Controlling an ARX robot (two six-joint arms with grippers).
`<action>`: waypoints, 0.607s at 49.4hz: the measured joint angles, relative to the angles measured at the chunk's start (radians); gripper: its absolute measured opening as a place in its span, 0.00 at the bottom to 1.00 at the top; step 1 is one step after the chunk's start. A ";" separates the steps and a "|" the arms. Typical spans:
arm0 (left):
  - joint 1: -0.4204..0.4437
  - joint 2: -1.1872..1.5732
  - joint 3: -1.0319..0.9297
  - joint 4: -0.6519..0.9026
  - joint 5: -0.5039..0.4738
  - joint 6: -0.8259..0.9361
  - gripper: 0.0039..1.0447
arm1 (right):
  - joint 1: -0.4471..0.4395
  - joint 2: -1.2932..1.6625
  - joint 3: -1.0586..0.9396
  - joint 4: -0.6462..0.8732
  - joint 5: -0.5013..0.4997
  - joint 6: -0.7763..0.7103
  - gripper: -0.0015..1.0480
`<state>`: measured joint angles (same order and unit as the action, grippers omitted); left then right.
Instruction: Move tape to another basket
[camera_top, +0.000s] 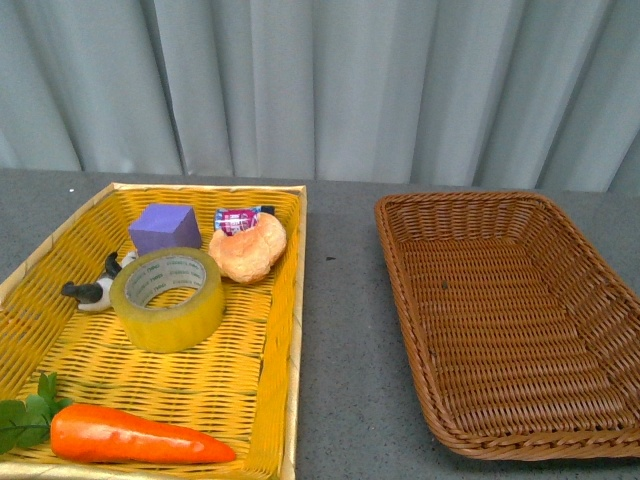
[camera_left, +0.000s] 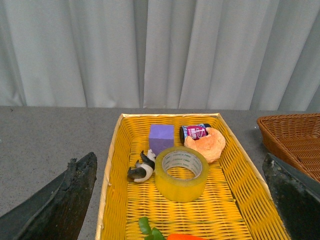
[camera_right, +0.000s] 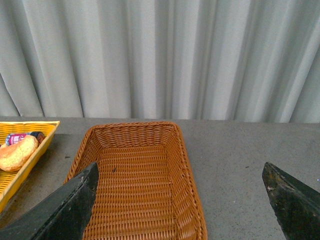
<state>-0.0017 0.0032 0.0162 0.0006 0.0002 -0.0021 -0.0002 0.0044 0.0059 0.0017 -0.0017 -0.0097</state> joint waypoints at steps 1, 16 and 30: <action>0.000 0.000 0.000 0.000 0.000 0.000 0.94 | 0.000 0.000 0.000 0.000 0.000 0.000 0.91; 0.000 0.000 0.000 0.000 0.000 0.000 0.94 | 0.000 0.000 0.000 0.000 0.000 0.000 0.91; 0.000 0.000 0.000 0.000 0.000 0.000 0.94 | 0.000 0.000 0.000 0.000 0.000 0.000 0.91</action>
<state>-0.0017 0.0032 0.0162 0.0006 0.0002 -0.0021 -0.0002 0.0044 0.0059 0.0017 -0.0017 -0.0097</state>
